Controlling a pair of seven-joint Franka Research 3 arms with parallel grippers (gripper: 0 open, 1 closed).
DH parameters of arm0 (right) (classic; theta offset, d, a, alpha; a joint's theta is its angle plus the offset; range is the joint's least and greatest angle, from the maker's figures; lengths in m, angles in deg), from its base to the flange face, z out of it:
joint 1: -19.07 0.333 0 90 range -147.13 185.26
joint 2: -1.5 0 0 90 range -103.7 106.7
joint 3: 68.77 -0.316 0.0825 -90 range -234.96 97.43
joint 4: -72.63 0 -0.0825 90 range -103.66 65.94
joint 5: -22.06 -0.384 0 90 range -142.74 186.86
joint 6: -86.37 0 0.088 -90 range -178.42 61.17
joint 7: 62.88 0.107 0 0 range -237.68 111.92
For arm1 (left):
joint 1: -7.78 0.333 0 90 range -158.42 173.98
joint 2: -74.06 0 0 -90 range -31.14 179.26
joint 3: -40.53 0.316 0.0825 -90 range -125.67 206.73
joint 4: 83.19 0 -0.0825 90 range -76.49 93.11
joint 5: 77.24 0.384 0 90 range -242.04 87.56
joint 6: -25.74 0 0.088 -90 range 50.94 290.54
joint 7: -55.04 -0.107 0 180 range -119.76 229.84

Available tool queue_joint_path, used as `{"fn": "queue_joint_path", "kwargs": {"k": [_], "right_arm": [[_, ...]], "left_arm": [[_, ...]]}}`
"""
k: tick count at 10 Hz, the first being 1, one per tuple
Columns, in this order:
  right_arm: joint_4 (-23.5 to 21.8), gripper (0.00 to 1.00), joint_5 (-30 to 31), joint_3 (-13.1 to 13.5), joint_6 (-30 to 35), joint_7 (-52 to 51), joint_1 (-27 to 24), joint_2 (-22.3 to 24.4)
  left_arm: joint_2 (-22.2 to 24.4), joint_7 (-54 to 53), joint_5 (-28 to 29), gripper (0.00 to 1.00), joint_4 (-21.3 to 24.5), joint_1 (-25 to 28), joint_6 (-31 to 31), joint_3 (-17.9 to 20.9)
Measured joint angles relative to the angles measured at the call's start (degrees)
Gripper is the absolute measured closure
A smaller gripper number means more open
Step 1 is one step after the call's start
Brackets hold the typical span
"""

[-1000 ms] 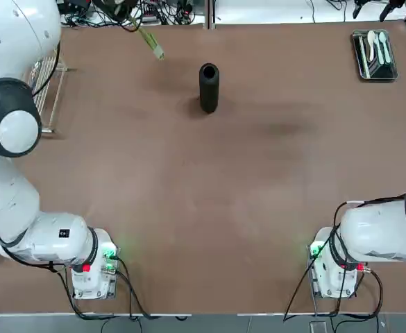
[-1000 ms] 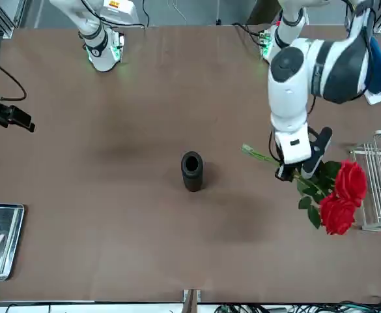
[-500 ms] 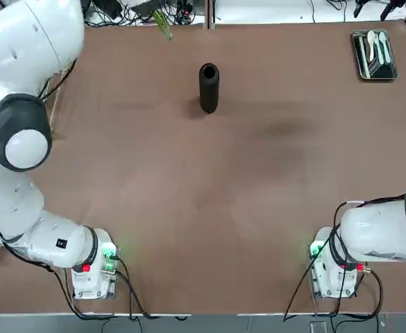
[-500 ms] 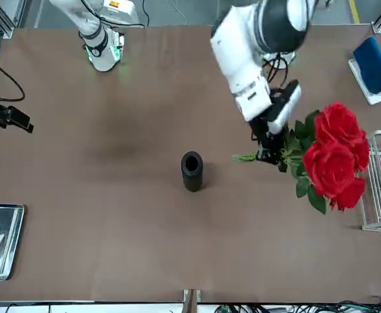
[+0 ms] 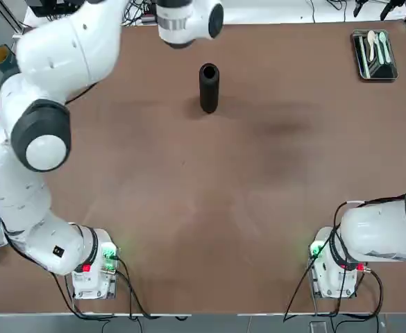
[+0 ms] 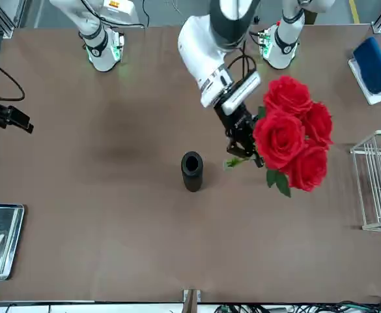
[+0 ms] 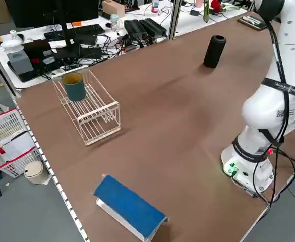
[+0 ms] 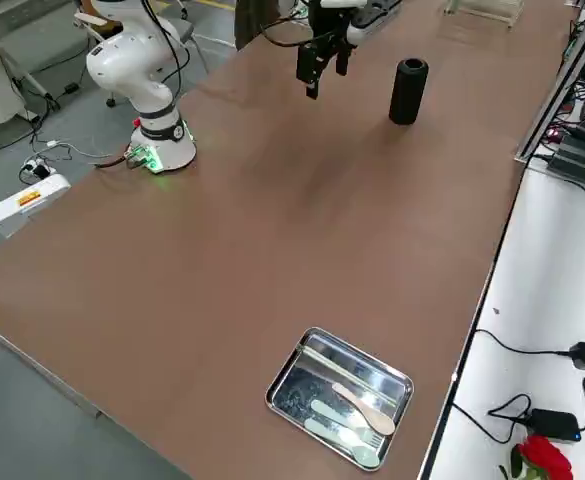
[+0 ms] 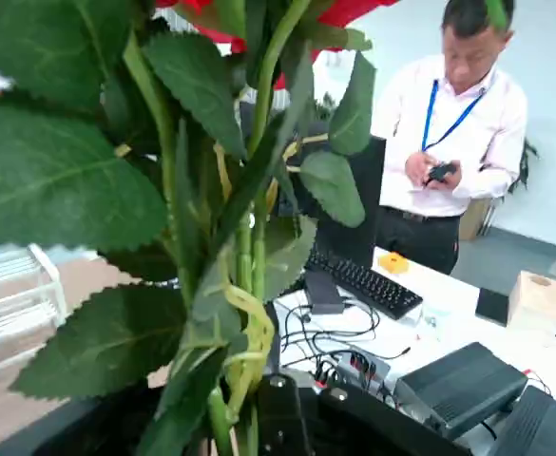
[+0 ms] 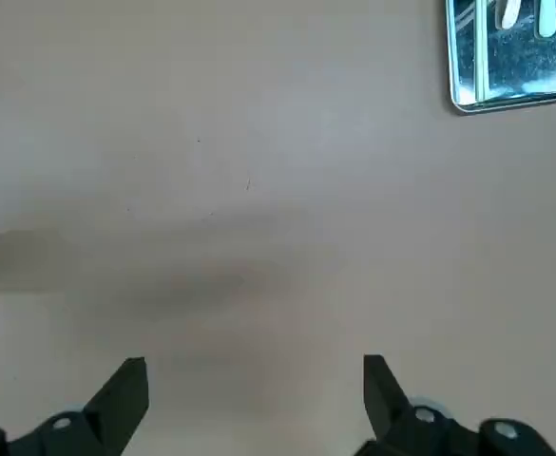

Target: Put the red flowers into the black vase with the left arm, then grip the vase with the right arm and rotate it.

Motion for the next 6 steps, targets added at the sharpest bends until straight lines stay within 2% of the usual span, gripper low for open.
{"fn": "queue_joint_path", "kwargs": {"k": [2, 6], "right_arm": [[0.03, 0.0, 0.0, -0.16, 0.02, -0.29, 0.57, 0.0], [0.09, 0.0, 0.0, -0.18, -0.01, -0.3, 1.91, 0.0]], "left_arm": [[-5.05, 0.21, 6.84, 0.94, -3.75, -3.22, -2.24, 1.06], [-8.35, 2.18, 8.56, 0.94, -7.78, -8.98, -3.08, 2.42]]}}
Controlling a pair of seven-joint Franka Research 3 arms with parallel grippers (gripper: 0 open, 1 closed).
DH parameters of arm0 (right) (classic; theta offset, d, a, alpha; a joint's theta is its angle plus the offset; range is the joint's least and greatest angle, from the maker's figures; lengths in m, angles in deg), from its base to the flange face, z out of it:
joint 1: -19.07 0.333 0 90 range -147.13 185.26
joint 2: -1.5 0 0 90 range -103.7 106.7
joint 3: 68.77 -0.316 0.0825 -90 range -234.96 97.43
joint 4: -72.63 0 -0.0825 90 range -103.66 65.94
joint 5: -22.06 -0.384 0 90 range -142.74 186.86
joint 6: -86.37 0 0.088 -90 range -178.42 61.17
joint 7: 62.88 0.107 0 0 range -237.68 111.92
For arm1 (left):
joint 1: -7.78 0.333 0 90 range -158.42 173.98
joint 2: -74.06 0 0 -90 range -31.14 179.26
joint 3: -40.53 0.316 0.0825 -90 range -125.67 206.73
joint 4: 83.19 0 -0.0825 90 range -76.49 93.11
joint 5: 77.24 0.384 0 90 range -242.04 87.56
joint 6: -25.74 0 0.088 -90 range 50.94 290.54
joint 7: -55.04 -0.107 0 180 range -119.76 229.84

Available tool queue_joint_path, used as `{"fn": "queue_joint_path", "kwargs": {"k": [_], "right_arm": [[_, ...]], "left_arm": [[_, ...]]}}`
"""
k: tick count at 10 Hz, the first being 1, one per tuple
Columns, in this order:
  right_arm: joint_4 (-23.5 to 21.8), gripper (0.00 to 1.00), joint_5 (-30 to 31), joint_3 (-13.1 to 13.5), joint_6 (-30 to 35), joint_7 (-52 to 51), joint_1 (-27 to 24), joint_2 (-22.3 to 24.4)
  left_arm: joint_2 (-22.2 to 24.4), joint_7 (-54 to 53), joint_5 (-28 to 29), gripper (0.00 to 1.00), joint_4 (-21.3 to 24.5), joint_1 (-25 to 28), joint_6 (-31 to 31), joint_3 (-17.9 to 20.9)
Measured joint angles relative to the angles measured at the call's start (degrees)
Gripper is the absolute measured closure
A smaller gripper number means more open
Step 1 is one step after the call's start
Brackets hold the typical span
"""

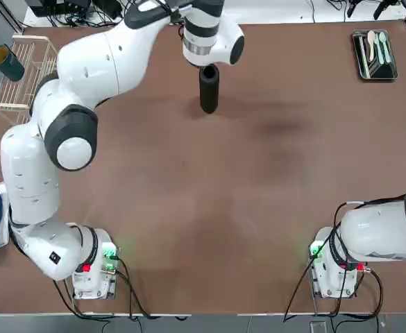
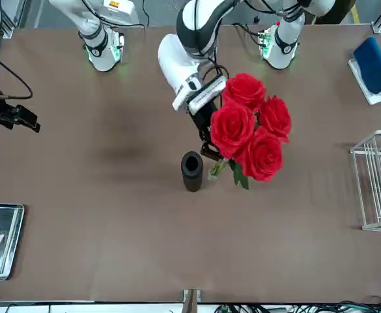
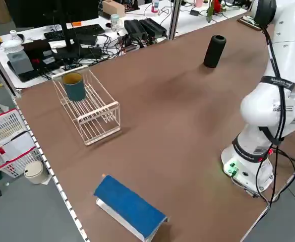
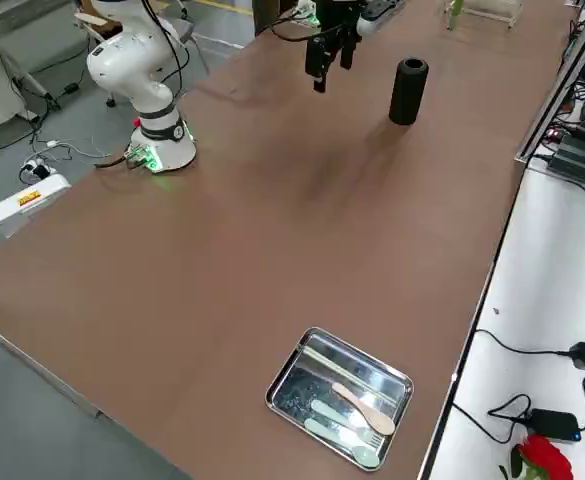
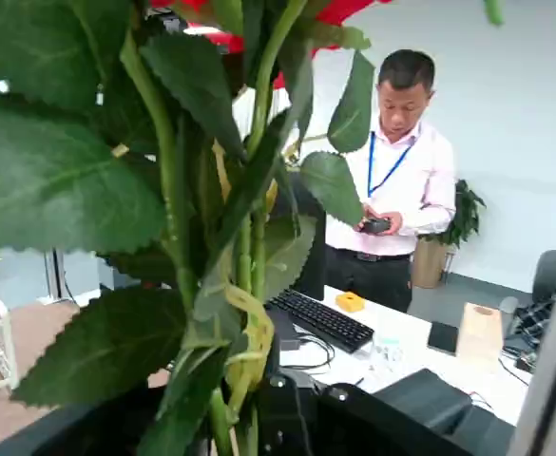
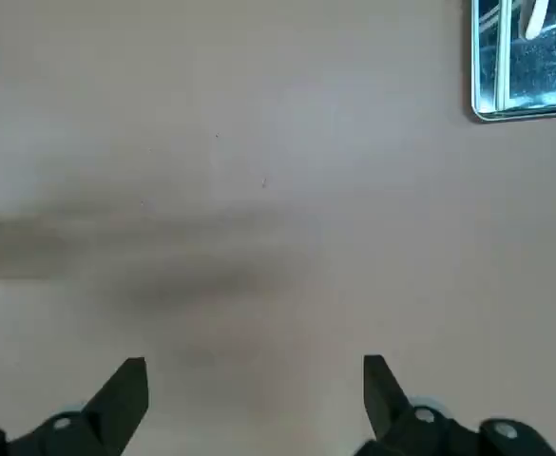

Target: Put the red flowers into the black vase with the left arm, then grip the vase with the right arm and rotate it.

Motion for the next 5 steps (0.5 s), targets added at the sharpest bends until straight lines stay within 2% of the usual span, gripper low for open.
{"fn": "queue_joint_path", "kwargs": {"k": [3, 5], "right_arm": [[0.1, 0.0, 0.0, 0.08, -0.22, 0.01, 0.0, 0.0], [0.11, 0.0, 0.0, 0.09, -0.45, 0.01, 0.0, 0.0]], "left_arm": [[-1.88, 2.72, 1.44, 0.94, -0.66, -6.56, -0.37, 4.4], [-2.99, 2.72, 1.49, 0.94, -0.9, -7.3, -0.32, 5.31]]}}
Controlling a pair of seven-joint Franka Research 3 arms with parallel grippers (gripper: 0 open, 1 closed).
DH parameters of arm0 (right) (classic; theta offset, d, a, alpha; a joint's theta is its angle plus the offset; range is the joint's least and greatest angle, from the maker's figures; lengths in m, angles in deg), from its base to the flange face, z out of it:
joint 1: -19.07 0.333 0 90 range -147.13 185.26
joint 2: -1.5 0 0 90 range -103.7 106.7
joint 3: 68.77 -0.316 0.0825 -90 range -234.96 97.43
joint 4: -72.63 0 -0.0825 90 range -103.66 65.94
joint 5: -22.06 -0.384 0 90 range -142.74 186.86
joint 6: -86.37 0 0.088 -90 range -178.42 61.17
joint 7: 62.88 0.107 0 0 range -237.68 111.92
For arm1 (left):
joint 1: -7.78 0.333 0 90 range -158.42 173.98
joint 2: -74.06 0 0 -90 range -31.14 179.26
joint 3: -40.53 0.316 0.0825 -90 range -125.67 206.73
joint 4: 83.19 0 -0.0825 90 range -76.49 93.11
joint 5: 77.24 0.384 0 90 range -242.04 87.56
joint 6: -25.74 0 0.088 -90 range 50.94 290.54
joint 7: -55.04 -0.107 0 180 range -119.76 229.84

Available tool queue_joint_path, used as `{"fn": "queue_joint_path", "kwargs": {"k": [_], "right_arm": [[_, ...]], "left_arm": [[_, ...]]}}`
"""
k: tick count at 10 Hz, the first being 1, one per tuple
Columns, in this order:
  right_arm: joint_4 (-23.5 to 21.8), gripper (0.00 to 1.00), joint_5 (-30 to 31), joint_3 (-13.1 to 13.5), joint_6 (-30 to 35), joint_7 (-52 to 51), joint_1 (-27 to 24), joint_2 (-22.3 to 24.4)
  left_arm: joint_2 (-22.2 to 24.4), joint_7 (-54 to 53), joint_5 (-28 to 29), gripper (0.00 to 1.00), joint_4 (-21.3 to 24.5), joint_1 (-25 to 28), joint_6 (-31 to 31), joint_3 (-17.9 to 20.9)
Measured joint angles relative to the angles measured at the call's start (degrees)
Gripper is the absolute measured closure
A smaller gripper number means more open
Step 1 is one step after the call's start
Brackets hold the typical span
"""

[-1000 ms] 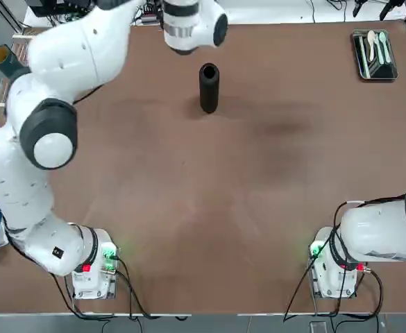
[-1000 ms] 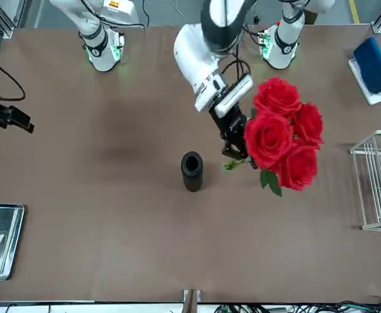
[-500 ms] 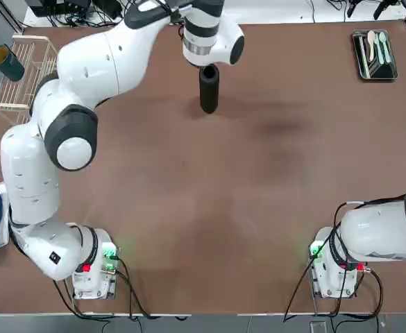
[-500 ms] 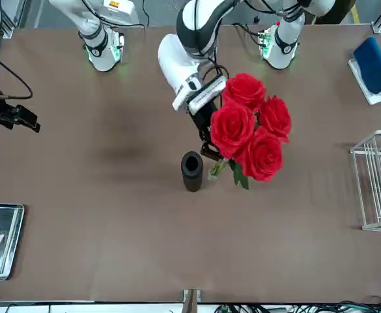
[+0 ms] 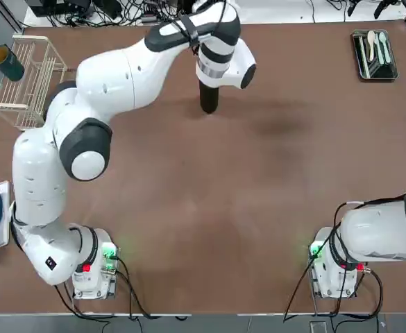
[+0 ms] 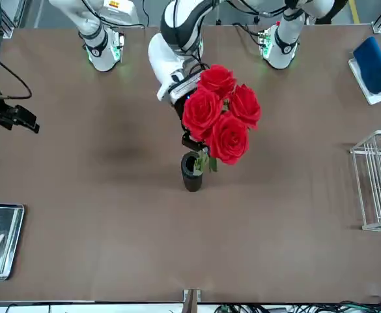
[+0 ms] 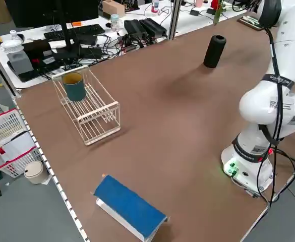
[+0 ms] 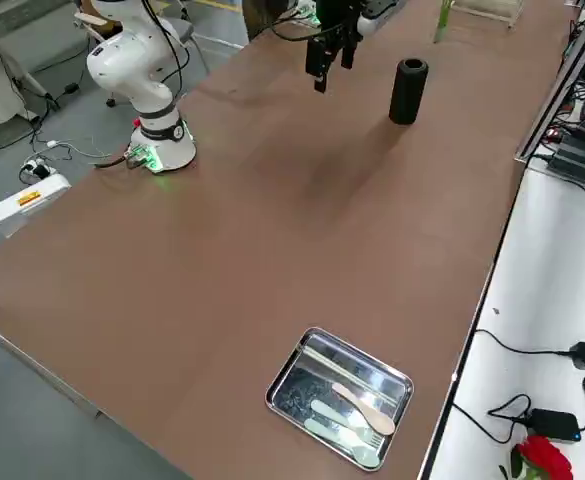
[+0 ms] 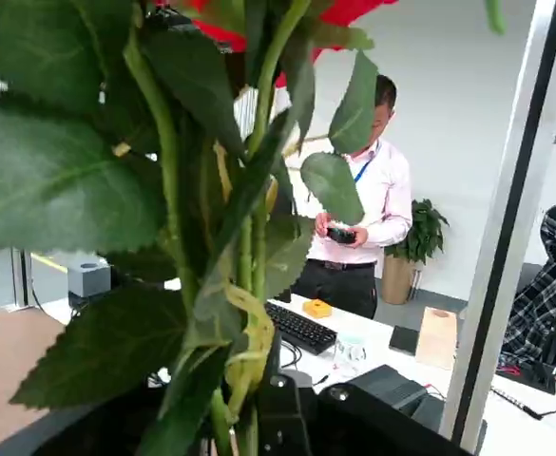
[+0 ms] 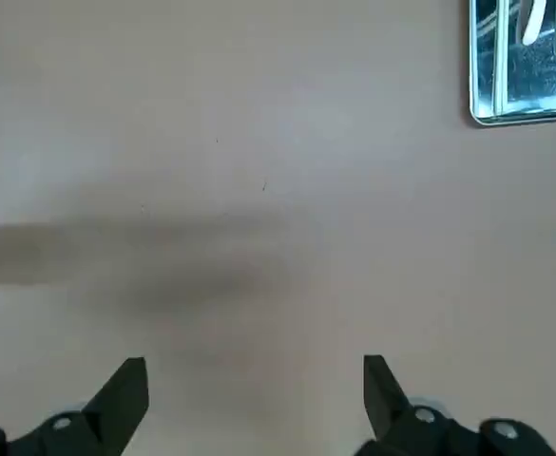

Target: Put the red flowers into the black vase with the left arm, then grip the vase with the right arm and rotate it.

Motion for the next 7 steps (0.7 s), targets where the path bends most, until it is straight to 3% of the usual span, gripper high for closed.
{"fn": "queue_joint_path", "kwargs": {"k": [7], "right_arm": [[0.0, 0.0, 0.16, 0.15, 0.07, 0.0, -0.07, 0.0]], "left_arm": [[-1.73, 0.0, 0.05, 0.94, -0.46, -3.47, -4.73, 0.03]]}}
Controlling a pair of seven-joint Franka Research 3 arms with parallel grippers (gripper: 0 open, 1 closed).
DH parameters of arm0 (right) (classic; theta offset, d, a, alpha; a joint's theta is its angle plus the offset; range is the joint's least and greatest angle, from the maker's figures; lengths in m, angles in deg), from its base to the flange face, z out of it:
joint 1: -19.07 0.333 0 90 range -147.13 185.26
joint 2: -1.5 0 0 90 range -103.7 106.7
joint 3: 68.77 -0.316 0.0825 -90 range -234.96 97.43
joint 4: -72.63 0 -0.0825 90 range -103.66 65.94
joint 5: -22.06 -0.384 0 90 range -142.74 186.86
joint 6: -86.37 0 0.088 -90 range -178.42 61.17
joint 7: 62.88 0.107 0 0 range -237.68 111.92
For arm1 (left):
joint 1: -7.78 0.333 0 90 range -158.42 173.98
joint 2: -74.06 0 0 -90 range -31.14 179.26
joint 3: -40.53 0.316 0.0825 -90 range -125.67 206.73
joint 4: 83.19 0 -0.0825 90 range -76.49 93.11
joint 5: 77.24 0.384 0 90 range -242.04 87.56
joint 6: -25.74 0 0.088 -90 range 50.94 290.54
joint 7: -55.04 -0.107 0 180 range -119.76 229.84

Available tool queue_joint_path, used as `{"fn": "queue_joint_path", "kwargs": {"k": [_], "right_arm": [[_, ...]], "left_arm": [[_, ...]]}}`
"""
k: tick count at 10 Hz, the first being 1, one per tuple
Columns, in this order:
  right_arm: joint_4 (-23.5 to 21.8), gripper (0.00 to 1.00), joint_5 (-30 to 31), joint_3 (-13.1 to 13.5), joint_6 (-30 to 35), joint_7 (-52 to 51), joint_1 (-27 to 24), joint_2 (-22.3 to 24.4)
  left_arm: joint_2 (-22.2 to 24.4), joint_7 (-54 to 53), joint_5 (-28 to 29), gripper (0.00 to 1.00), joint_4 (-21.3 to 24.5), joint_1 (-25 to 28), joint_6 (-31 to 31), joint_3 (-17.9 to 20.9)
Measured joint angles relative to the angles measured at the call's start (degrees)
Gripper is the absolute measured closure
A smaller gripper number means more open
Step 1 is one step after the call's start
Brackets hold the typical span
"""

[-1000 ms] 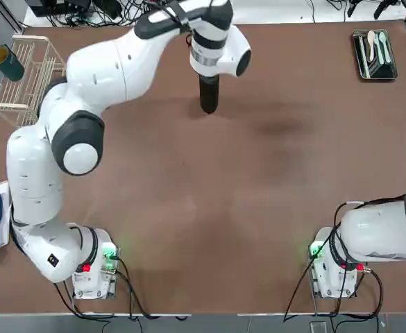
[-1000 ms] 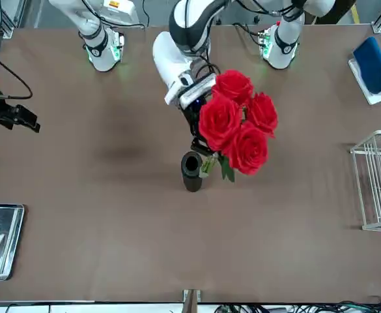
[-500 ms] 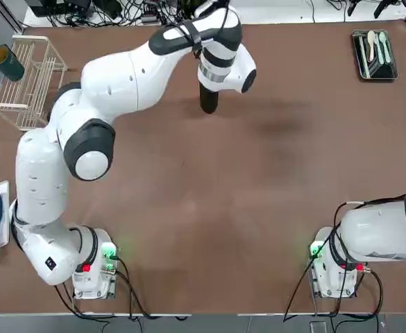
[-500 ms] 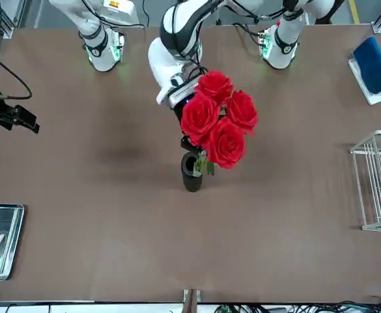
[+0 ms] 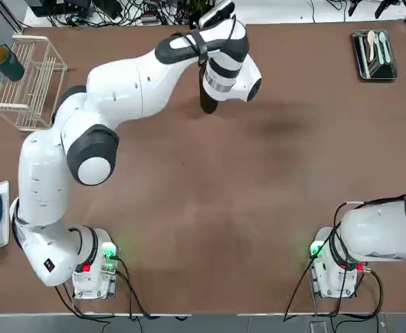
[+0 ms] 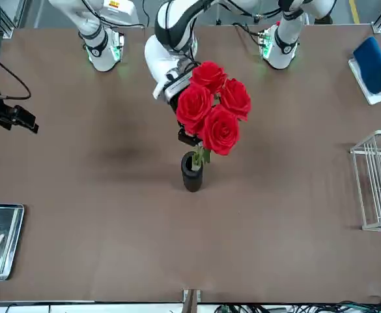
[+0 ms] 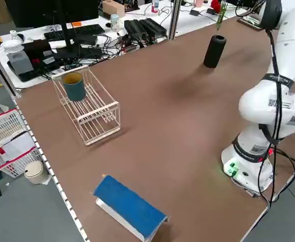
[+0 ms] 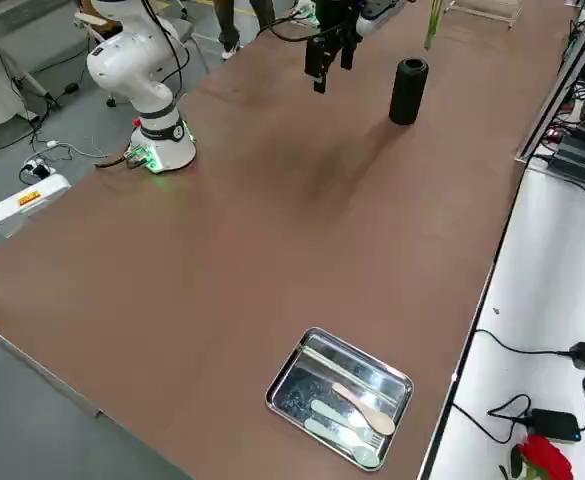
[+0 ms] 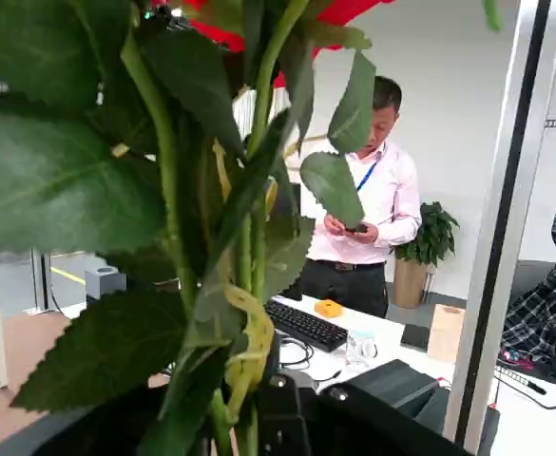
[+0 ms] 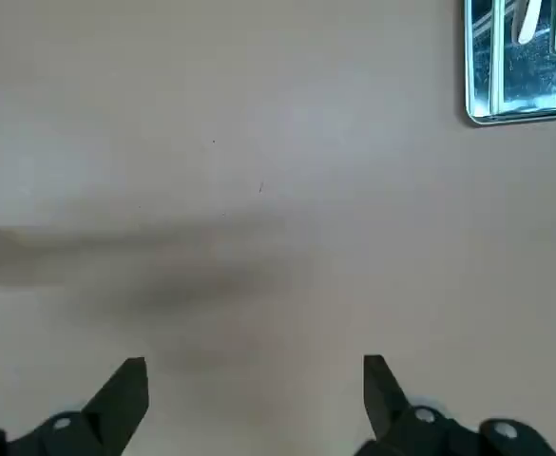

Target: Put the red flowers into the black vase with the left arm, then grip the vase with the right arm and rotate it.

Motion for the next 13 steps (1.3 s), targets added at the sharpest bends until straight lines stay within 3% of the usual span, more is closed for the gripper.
{"fn": "queue_joint_path", "kwargs": {"k": [6, 13], "right_arm": [[0.0, 0.0, 0.0, -0.07, 0.21, 0.0, 0.06, 0.0], [0.02, 0.0, -0.04, -0.16, 0.44, 0.0, 0.16, 0.0]], "left_arm": [[-5.31, 1.16, 0.04, 0.94, -0.1, -2.88, -0.92, 0.46], [-5.75, 1.4, 0.06, 0.94, -0.69, -2.77, -0.94, 2.36]]}}
